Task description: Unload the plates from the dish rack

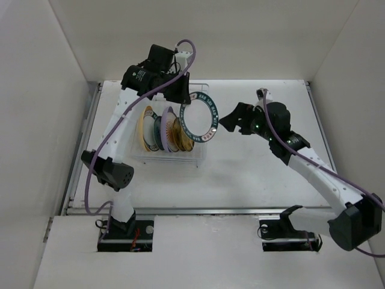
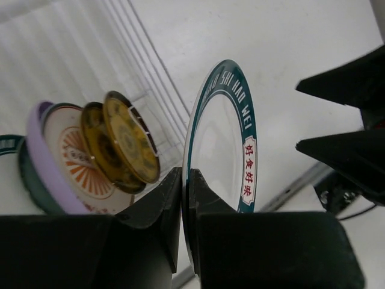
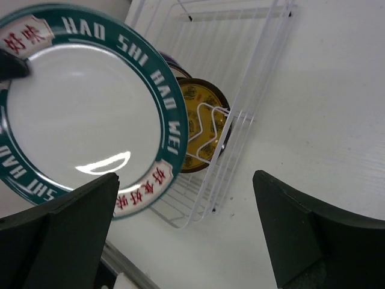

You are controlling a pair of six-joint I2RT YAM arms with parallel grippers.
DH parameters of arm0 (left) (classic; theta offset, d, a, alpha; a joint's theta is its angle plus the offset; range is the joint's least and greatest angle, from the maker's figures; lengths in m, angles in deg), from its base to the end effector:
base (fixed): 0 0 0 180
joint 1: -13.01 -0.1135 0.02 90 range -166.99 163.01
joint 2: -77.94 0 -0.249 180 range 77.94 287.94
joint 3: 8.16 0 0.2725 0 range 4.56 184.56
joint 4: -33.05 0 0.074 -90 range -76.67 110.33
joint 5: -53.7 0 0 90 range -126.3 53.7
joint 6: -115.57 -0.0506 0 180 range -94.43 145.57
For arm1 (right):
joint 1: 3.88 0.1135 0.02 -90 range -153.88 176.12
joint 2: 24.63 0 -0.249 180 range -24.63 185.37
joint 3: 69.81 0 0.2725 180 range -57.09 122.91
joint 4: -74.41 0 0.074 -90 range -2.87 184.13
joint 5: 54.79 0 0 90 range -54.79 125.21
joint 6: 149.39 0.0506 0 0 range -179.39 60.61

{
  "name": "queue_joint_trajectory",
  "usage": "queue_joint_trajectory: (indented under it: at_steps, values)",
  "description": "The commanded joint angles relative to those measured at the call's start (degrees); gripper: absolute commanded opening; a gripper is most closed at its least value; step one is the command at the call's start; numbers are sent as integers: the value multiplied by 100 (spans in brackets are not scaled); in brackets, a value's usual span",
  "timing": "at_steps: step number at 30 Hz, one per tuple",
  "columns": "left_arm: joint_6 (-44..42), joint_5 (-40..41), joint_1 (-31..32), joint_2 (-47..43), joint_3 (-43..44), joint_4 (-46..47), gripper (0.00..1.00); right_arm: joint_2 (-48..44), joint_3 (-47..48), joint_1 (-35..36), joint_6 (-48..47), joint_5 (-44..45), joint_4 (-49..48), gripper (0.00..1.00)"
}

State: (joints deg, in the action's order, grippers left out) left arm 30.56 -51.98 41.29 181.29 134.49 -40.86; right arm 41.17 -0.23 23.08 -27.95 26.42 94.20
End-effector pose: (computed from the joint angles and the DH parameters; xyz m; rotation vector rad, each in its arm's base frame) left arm 0.3364 -0.1965 0.4587 0.6031 2.1344 -0.6243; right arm 0.2719 0.1470 0.3244 -0.0363 1.9339 0.8393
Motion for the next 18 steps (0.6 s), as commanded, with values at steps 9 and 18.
queue_joint_trajectory:
  at_steps: [9, 18]
  values:
    - [-95, -2834, -287, 80, -249, 186, 0, 705, -334, -376, 1153, -2275, -2227, 70]
    - [-95, -2916, -463, 18, -372, 239, 0, 408, -474, -376, 1206, -1977, -2088, 5]
